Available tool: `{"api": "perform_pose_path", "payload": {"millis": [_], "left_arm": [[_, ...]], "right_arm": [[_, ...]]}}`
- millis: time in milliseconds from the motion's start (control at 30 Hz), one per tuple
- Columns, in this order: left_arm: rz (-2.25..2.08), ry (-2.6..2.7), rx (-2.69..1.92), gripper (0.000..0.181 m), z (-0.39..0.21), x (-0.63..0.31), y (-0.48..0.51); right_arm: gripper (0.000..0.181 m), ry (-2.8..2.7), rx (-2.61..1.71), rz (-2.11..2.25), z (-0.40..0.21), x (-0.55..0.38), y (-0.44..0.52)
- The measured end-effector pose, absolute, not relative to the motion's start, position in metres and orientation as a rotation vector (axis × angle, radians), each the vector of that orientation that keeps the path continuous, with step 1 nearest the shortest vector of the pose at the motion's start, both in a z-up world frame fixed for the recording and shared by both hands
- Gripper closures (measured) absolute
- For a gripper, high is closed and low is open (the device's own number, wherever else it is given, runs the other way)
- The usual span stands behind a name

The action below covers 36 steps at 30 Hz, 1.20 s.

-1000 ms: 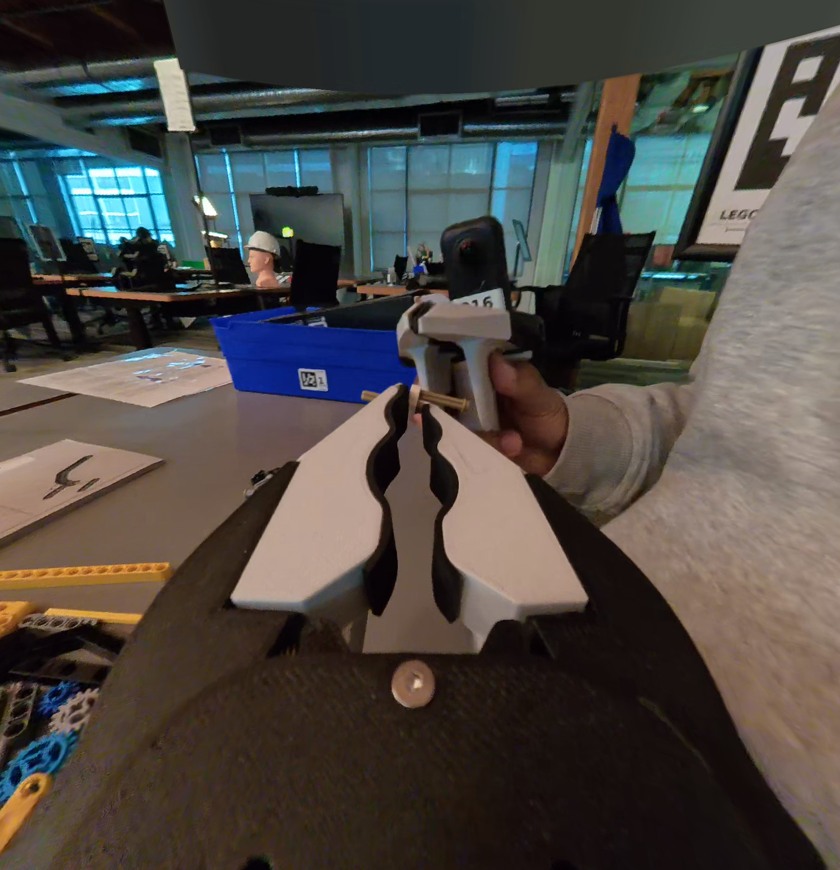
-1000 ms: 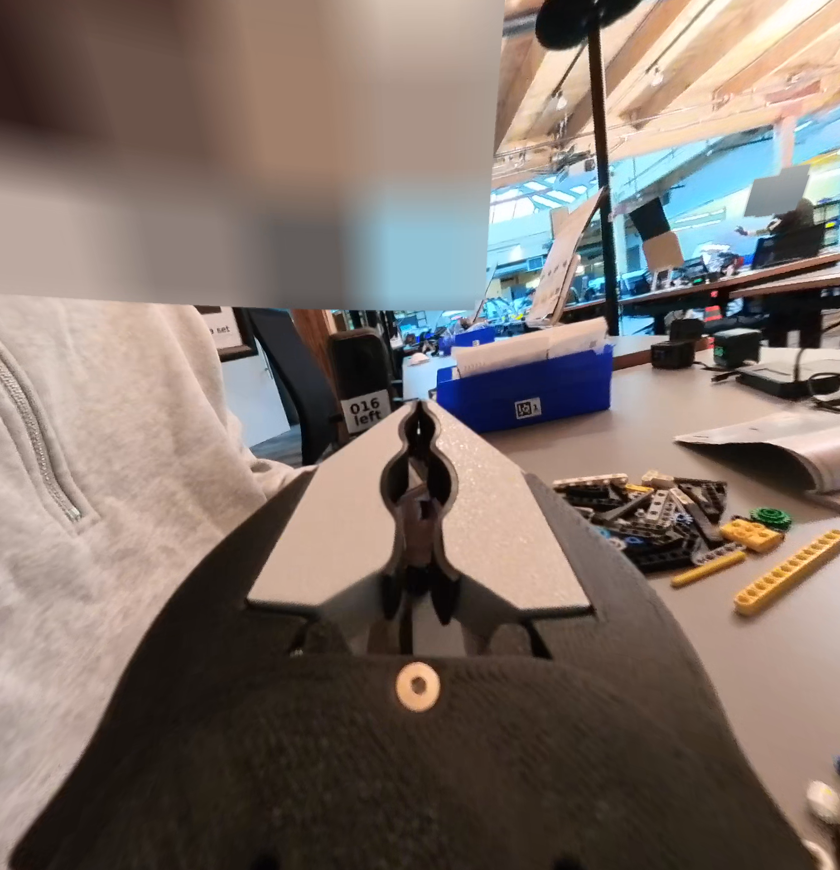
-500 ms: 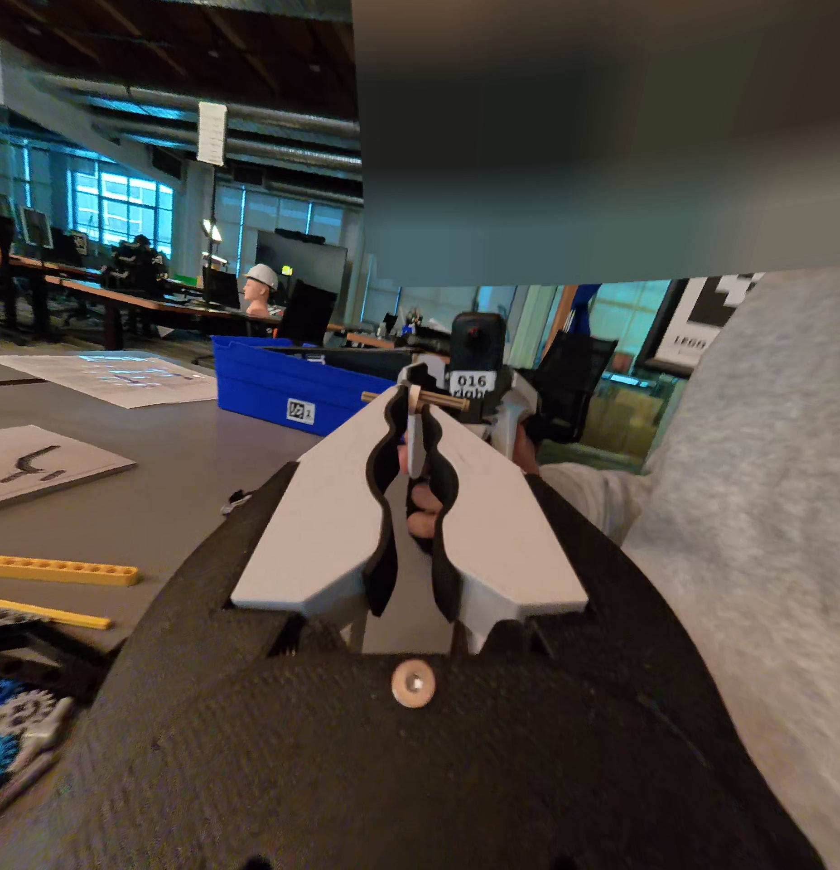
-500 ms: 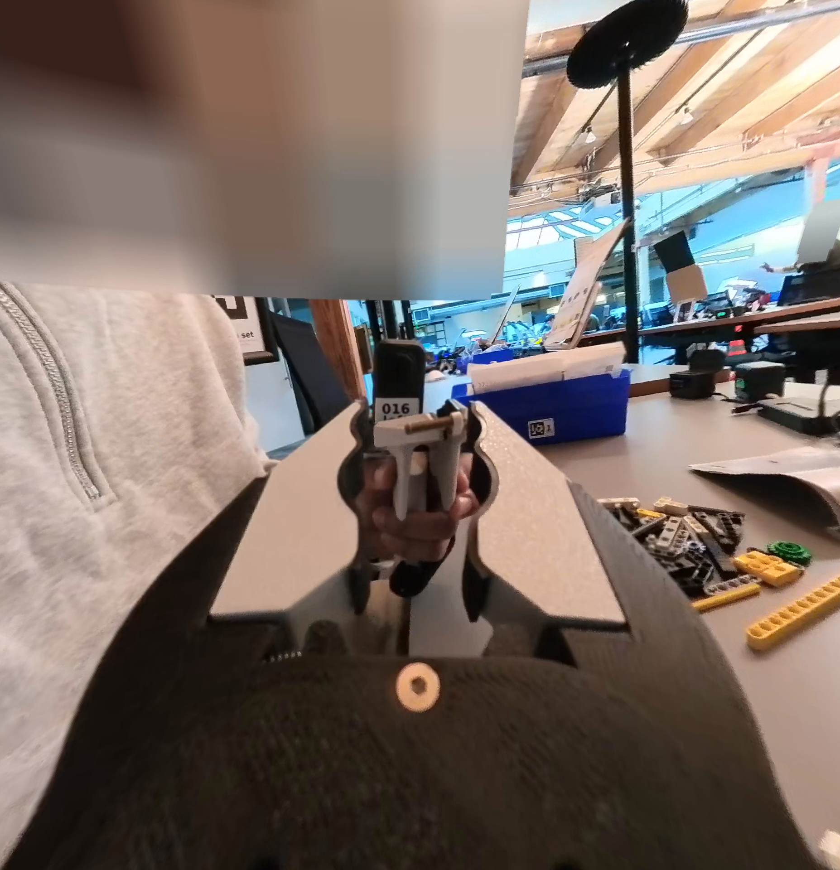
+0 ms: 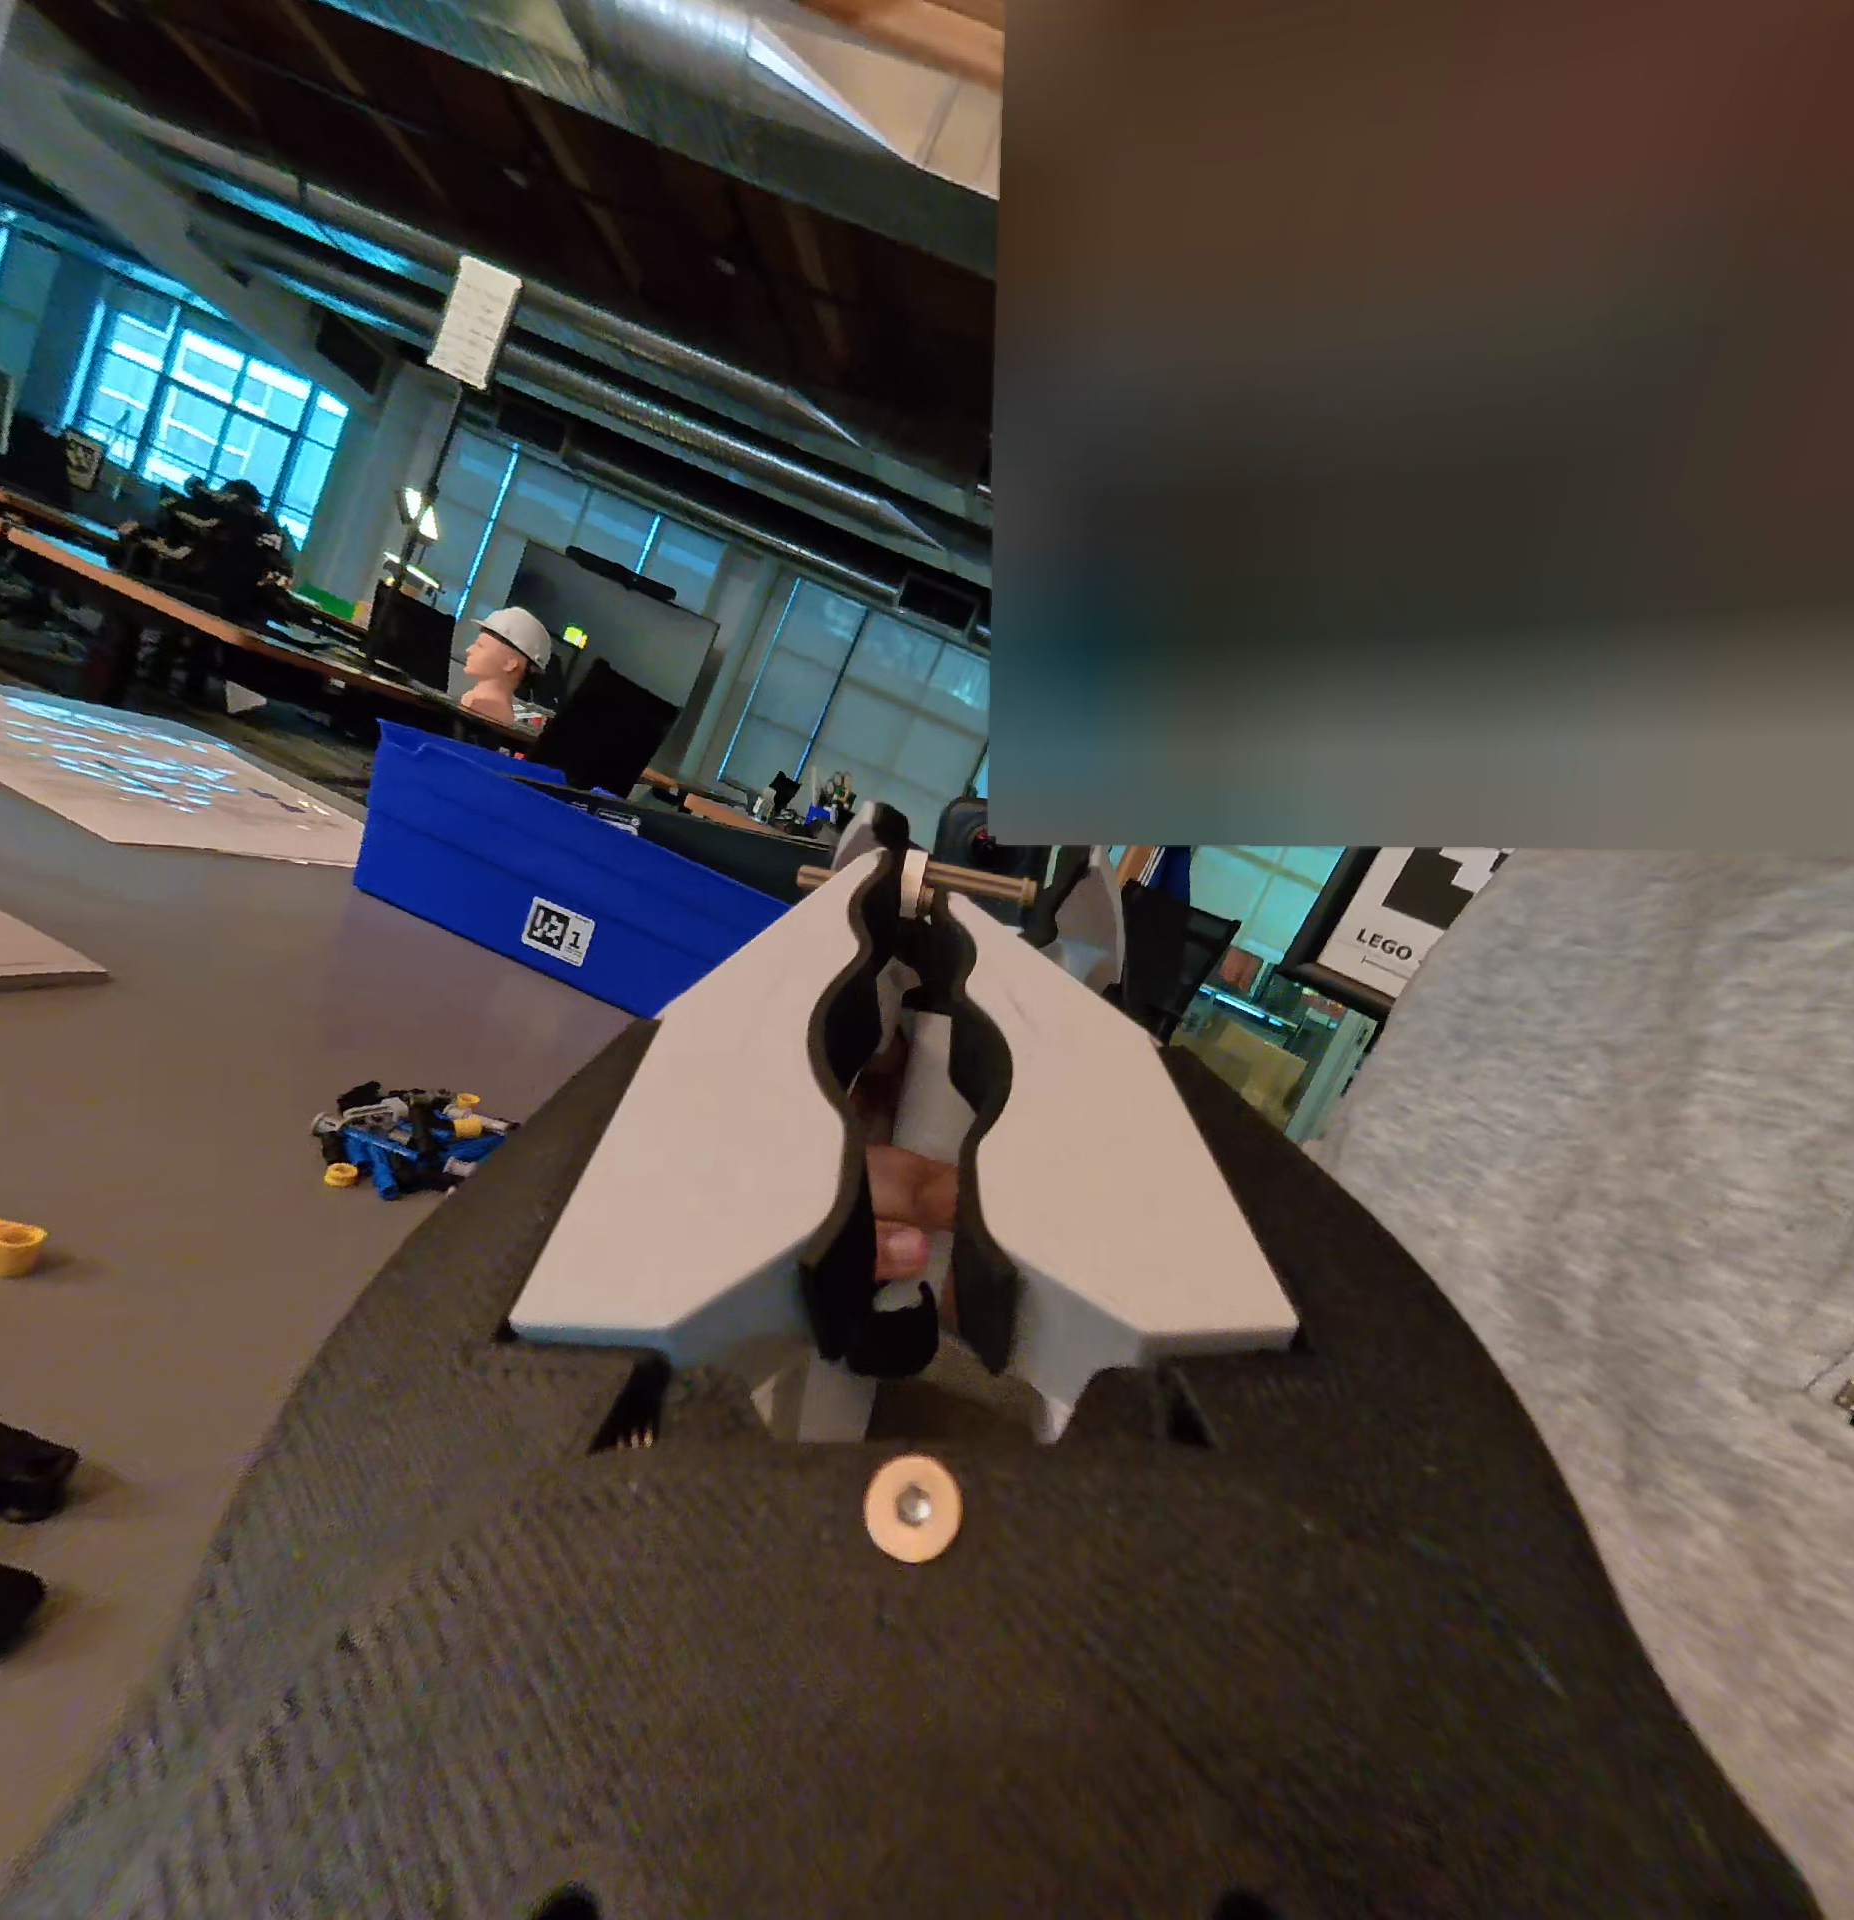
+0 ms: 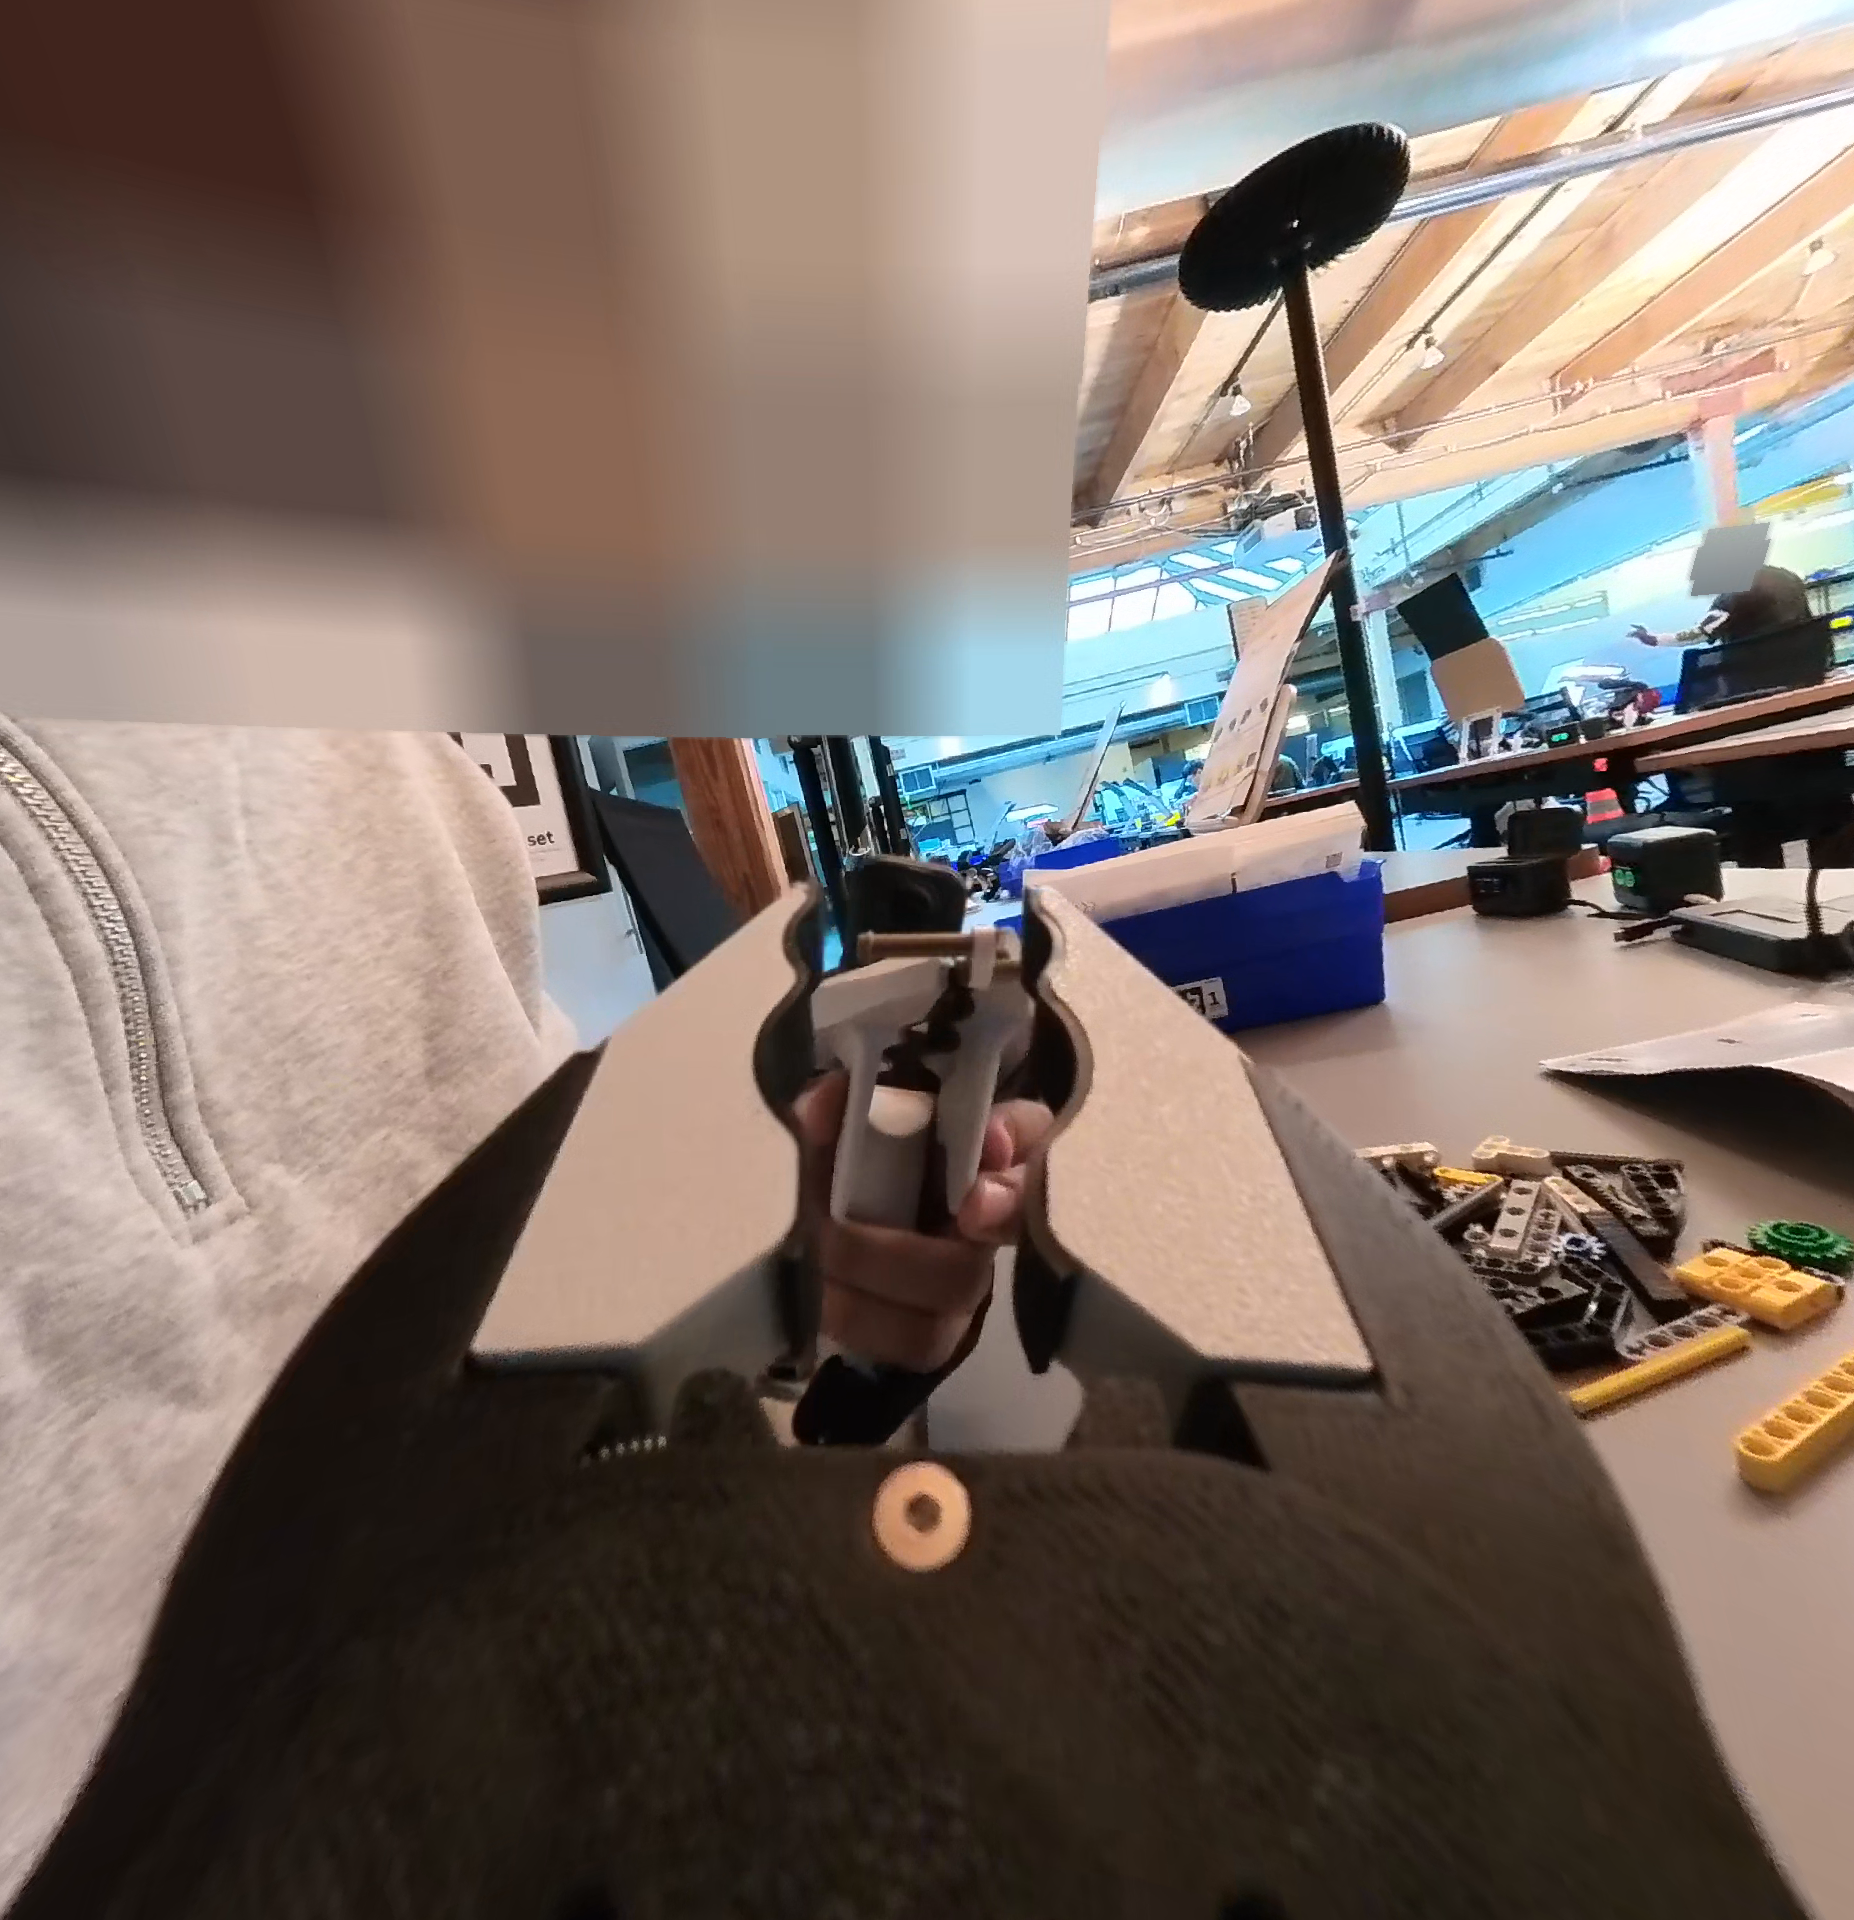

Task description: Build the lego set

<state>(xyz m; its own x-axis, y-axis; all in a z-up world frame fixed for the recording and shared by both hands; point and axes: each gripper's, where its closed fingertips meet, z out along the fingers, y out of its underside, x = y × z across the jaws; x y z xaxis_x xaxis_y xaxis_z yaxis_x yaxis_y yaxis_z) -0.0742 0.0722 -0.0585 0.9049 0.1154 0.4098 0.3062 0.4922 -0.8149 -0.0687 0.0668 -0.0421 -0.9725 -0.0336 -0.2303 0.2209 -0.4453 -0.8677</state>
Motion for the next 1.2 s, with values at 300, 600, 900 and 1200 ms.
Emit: {"api": "perform_pose_path", "payload": {"millis": [300,600,900,1200], "left_arm": [[-0.178,-0.478,-1.022,0.177,-0.0588,-0.0737,0.0746],[-0.199,-0.497,-1.007,0.177,-0.0594,-0.0745,0.0749],[-0.221,-0.504,-1.007,0.177,-0.0615,-0.0749,0.0764],[-0.226,-0.513,-1.015,0.177,-0.0635,-0.0760,0.0766]], "right_arm": [[0.153,1.578,0.284,-2.529,-0.0451,-0.0697,0.0631],[0.157,1.588,0.278,-2.531,-0.0461,-0.0691,0.0632],[0.157,1.643,0.274,-2.553,-0.0477,-0.0689,0.0635],[0.157,1.727,0.295,-2.522,-0.0514,-0.0697,0.0630]]}}
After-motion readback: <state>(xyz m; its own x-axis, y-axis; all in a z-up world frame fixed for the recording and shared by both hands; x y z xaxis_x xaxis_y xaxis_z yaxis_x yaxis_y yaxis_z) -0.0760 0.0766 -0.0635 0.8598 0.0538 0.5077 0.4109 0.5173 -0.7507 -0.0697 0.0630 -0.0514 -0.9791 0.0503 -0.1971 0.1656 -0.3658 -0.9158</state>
